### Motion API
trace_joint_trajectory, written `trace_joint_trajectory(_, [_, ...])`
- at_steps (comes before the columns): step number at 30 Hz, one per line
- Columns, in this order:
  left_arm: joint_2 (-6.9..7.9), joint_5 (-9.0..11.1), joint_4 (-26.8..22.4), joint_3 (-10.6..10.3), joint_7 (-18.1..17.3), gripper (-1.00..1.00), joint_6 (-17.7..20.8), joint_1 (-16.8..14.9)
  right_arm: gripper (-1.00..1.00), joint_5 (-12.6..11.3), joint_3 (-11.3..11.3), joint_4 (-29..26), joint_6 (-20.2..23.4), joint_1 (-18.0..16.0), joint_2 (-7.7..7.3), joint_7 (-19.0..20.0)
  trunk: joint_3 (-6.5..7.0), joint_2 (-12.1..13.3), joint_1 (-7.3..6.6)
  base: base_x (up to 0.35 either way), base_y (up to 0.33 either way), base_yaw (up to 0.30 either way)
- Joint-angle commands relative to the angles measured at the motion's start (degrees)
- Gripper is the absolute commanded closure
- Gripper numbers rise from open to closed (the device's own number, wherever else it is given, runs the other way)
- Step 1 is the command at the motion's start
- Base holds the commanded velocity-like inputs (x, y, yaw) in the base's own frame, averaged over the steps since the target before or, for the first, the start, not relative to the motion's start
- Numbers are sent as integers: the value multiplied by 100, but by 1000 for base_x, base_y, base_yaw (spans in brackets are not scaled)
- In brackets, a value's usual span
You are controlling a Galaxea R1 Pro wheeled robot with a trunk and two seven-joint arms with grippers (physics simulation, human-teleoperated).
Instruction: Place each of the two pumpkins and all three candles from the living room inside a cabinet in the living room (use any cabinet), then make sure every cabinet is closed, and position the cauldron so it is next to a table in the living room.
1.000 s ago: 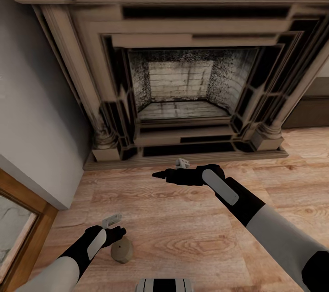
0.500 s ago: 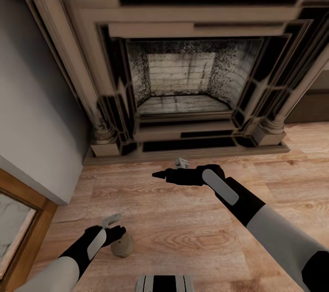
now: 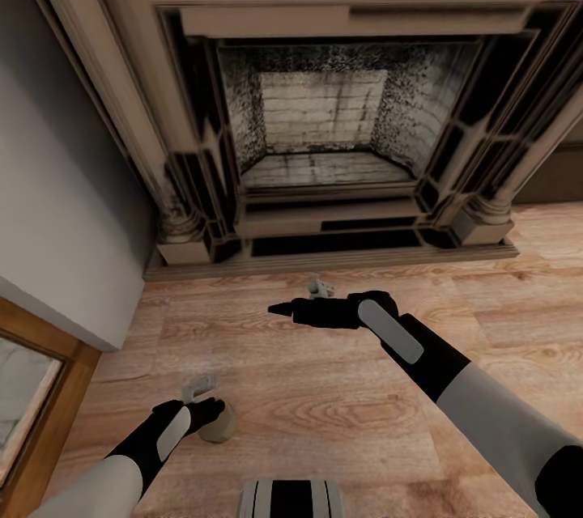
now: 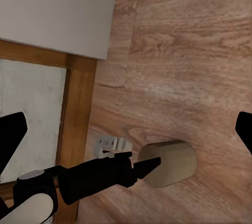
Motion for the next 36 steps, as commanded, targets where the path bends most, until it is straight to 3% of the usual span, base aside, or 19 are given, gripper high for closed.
trace_joint_trajectory(1, [6,64,-14,-45,48,-100,25,0,-100,4,10,-2,7,-5,-3,12,-5,-2,-1,0,0,0])
trace_joint_trajectory(36, [26,96,-78,-67,-73,-100,37,0,-100,36,10,15,7,-5,0,12,-5,-2,-1,0,0,0])
